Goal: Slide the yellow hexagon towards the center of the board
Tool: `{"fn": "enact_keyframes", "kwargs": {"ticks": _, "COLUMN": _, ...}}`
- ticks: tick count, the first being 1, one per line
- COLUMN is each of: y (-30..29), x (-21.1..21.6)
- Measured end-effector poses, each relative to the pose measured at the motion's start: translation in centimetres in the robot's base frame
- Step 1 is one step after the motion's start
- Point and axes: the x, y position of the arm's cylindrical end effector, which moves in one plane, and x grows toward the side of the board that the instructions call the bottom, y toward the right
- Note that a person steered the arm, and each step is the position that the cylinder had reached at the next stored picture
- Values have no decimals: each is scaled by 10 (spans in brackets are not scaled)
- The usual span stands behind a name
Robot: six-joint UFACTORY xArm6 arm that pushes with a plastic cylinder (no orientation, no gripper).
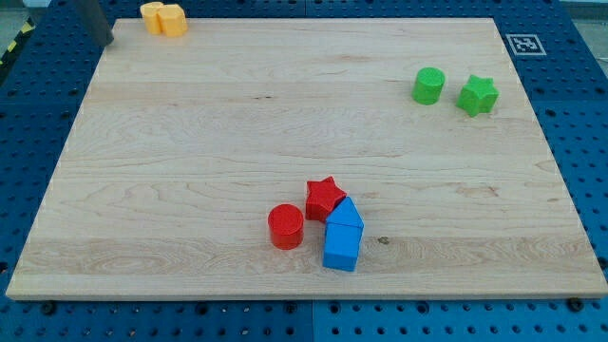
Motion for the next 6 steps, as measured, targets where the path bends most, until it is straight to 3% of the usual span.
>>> {"fn": "enact_keyframes", "kwargs": {"ticks": 1, "y": 0, "x": -20}}
{"fn": "enact_keyframes", "kwargs": {"ticks": 3, "y": 23, "x": -20}}
{"fn": "enact_keyframes", "kwargs": {"ticks": 5, "y": 136, "x": -20}}
{"fn": "enact_keyframes", "kwargs": {"ticks": 6, "y": 160, "x": -20}}
